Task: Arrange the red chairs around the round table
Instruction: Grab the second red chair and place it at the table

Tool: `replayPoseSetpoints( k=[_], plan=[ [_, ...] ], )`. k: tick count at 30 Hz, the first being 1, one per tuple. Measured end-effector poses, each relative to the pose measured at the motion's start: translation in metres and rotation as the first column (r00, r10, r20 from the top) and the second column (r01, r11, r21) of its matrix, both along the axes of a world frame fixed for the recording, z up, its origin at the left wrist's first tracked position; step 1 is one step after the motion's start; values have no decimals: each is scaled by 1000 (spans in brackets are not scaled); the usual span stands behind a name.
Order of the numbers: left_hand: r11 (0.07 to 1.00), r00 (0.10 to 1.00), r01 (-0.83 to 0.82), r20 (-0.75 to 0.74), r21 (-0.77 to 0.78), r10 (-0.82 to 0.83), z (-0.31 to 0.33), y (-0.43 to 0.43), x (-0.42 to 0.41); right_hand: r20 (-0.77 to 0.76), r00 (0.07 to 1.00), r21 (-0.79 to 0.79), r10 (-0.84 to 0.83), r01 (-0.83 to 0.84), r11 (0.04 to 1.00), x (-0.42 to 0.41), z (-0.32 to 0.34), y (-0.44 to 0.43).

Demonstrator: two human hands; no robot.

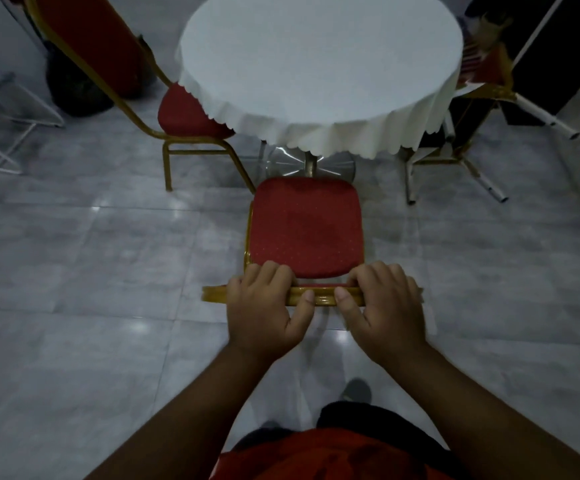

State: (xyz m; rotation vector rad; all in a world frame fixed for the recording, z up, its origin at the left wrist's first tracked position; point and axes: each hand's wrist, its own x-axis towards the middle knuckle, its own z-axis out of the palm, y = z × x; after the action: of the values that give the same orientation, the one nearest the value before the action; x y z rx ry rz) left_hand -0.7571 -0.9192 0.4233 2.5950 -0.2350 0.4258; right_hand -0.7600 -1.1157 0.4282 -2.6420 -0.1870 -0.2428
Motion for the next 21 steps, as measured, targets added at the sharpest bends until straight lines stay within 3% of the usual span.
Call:
replayPoseSetpoints(
  k=[10,21],
  plan=[
    [993,995,-98,-2,63,99,1,-15,69,4,1000,-39,-9,9,999,72,-5,-9],
    [997,999,-54,1,55,54,-1,-10,99,42,998,-49,-44,46,998,97,-5,-4]
  ],
)
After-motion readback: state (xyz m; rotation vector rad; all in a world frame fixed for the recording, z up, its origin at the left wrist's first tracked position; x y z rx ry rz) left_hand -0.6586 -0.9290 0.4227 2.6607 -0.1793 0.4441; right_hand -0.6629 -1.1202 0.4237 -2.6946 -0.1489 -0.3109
